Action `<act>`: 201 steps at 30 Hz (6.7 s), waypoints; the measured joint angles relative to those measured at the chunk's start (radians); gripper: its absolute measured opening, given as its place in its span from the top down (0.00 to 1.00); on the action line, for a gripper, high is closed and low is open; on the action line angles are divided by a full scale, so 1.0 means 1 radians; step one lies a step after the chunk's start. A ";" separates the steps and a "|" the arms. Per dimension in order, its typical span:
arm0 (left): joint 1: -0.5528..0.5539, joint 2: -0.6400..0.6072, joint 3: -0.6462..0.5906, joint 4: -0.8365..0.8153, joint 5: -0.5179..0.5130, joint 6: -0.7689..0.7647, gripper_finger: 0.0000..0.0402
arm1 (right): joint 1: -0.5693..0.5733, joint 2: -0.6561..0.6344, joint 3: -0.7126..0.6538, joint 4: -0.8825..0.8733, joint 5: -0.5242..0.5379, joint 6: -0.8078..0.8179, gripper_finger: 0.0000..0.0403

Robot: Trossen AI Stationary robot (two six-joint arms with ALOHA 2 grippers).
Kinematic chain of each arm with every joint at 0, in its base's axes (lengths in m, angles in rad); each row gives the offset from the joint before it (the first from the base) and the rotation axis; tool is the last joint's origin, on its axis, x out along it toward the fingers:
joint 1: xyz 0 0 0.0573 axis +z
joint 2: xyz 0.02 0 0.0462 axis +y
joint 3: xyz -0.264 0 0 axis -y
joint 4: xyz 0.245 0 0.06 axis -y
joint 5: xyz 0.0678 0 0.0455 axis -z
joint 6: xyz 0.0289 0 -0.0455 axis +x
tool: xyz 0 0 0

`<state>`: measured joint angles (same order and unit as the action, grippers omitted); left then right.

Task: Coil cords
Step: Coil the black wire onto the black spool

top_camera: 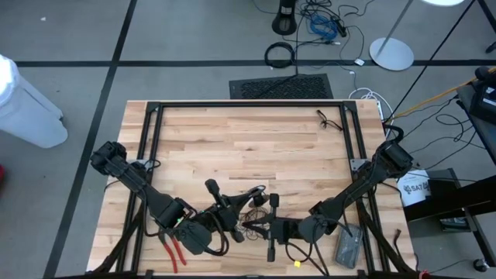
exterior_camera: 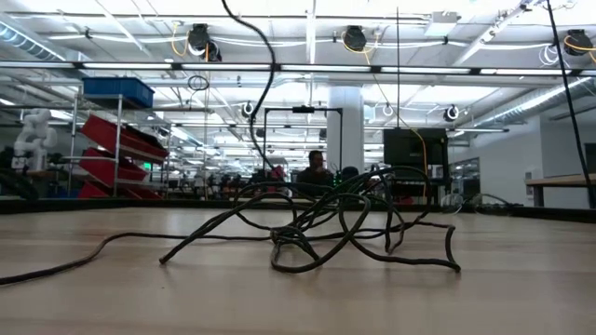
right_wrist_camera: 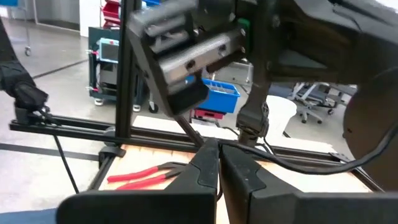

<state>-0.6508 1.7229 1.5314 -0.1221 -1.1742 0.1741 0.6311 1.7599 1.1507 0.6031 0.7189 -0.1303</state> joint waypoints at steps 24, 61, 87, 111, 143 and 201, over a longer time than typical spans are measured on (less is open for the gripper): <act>0.009 0.002 0.000 -0.021 -0.057 0.015 1.00 | 0.051 -0.001 0.000 0.075 0.151 -0.176 1.00; 0.050 0.010 0.001 0.029 0.157 -0.065 1.00 | 0.039 -0.002 0.000 0.003 0.168 -0.217 1.00; 0.068 0.010 0.001 -0.197 -0.017 -0.055 1.00 | 0.080 -0.002 0.000 0.054 0.196 -0.309 1.00; -0.078 0.010 0.001 -0.210 -0.381 0.418 1.00 | 0.008 -0.016 0.000 -0.371 0.091 0.120 0.82; -0.084 0.010 0.001 -0.236 -0.373 0.434 1.00 | 0.030 -0.151 0.000 -0.395 0.200 0.228 0.81; 0.012 0.084 0.001 -0.120 -0.301 0.389 1.00 | 0.004 -0.098 0.000 -0.155 0.200 0.002 1.00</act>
<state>-0.6390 1.8071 1.5322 -0.2419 -1.4750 0.5635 0.6349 1.6624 1.1507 0.4477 0.9188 -0.1284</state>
